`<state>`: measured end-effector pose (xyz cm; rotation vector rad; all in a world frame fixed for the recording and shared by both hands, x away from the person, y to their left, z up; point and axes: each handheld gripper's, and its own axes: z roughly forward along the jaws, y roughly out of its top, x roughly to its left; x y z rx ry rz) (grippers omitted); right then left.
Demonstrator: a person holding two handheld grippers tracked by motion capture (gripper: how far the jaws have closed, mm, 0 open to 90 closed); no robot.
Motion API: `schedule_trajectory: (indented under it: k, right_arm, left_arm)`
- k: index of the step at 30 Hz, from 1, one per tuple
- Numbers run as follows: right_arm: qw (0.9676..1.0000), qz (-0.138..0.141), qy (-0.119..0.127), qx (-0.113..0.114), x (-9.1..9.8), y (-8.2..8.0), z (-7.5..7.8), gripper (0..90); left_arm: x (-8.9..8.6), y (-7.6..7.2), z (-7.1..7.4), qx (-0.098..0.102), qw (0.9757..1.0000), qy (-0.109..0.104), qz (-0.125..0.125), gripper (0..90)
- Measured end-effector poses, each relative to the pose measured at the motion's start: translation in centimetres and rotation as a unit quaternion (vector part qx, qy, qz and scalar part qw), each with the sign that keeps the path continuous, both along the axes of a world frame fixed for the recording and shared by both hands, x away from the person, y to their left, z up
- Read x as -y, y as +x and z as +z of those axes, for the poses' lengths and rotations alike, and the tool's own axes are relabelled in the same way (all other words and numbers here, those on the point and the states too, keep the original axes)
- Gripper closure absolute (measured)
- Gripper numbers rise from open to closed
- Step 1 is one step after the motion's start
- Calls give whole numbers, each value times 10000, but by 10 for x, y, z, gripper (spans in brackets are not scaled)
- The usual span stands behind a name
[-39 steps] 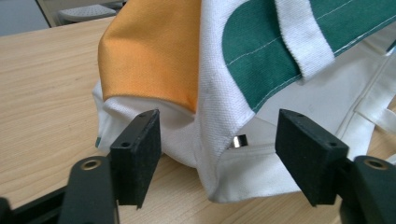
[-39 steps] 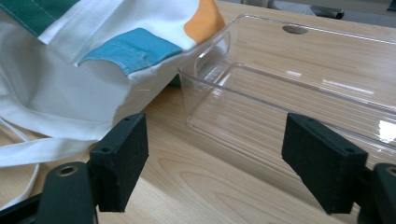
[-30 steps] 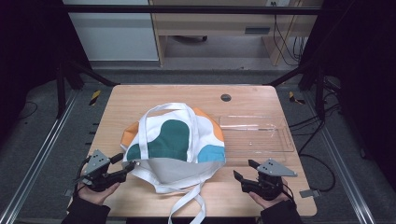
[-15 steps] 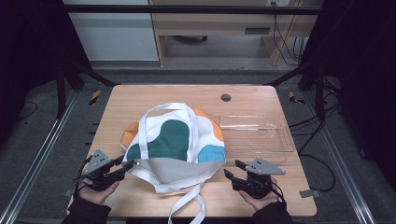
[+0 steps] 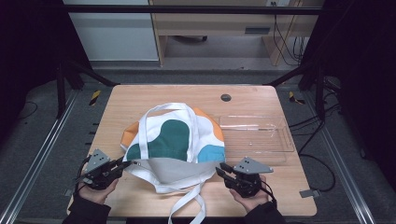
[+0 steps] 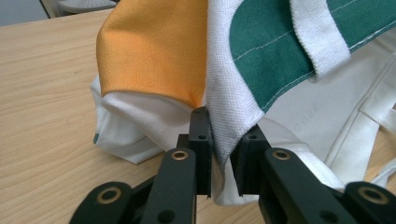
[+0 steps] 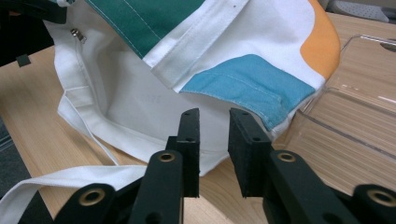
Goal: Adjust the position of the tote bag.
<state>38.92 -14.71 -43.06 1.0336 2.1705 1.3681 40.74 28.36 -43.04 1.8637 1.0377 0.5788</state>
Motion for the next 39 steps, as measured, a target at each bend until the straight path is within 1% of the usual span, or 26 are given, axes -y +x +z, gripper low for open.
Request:
schedule_trajectory:
  k: [6, 10, 17, 24, 35, 39]
  right_arm:
    - [10000, 32, 60, 55, -8, 1, 3, 858]
    - [9998, 96, 92, 141, -15, 1, 4, 900]
    - [9996, 198, 110, 153, -30, 5, 3, 900]
    - [9995, 282, 78, 105, -48, 10, -3, 900]
    - [9988, 487, 54, 16, -76, 18, -14, 900]
    - [9984, 565, 60, 51, -86, 19, -16, 900]
  left_arm:
    - [0, 1, 0, 20, 10000, 25, 10, 831]
    - [0, 1, -1, 13, 10000, 18, 8, 837]
    - [0, 1, -1, 16, 10000, 2, 2, 840]
    - [0, 1, -2, 10, 10000, -13, 2, 842]
    - [1, 1, -2, 2, 10000, -40, 45, 851]
    - [0, 2, -2, 3, 10000, -51, 42, 852]
